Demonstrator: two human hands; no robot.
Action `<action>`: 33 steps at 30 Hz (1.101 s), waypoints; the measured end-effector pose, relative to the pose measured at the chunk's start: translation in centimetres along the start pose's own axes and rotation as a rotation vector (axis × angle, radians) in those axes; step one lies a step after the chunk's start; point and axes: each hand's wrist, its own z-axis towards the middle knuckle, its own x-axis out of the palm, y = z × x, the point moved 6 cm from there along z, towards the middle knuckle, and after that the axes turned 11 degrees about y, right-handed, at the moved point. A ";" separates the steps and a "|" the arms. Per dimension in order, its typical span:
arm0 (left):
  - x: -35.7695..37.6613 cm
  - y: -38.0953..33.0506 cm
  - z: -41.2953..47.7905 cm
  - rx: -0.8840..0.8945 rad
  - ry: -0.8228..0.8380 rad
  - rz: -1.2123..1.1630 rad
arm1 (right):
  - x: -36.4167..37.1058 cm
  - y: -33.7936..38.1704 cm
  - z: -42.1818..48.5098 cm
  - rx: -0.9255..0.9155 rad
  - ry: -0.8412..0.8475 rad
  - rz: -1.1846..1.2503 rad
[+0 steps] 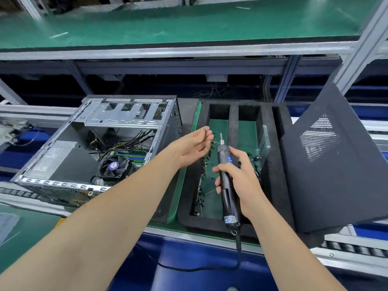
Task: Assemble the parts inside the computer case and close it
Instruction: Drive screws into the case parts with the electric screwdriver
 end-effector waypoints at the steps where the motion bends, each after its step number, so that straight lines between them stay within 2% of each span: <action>1: -0.1 0.1 -0.1 0.000 0.000 -0.007 | -0.1 -0.1 -0.1 0.003 -0.001 0.008; 4: -0.3 0.4 -0.2 0.002 -0.007 0.055 | -0.8 -0.4 -0.4 0.010 -0.014 0.009; 9: -1.4 0.5 -0.2 0.056 -0.185 0.657 | -2.1 -1.2 -0.6 0.039 -0.037 -0.021; 11: -1.6 1.3 -0.1 0.043 -0.175 0.697 | -2.5 -1.6 -0.5 0.055 -0.033 -0.034; 14: -2.5 1.8 -0.3 0.064 -0.256 0.774 | -2.9 -2.1 -0.4 0.074 -0.027 -0.039; 16: -3.2 1.7 -0.4 0.088 -0.300 0.954 | -3.2 -2.3 -0.3 0.082 -0.025 -0.037; 19: -3.4 1.4 -0.8 0.097 -0.272 1.365 | -3.7 -2.2 -0.1 0.088 -0.030 -0.051; 23: -2.7 2.5 -0.6 0.099 -0.124 1.737 | -4.2 -2.2 0.6 0.096 -0.033 -0.092; 25: -2.5 3.9 0.1 0.050 -0.041 1.939 | -4.4 -2.2 0.8 0.102 -0.032 -0.095; 28: -2.9 6.6 1.2 -0.051 0.062 2.452 | -4.4 -2.3 1.2 0.114 -0.019 -0.099; 30: -3.7 8.4 1.7 -0.253 0.046 2.726 | -4.3 -2.4 1.4 0.121 -0.007 -0.098; 31: -3.9 9.2 1.9 -0.367 0.046 2.798 | -4.2 -2.5 1.5 0.125 -0.004 -0.101; 33: -3.8 10.7 2.5 -0.485 0.047 2.866 | -4.3 -2.6 1.7 0.133 -0.001 -0.111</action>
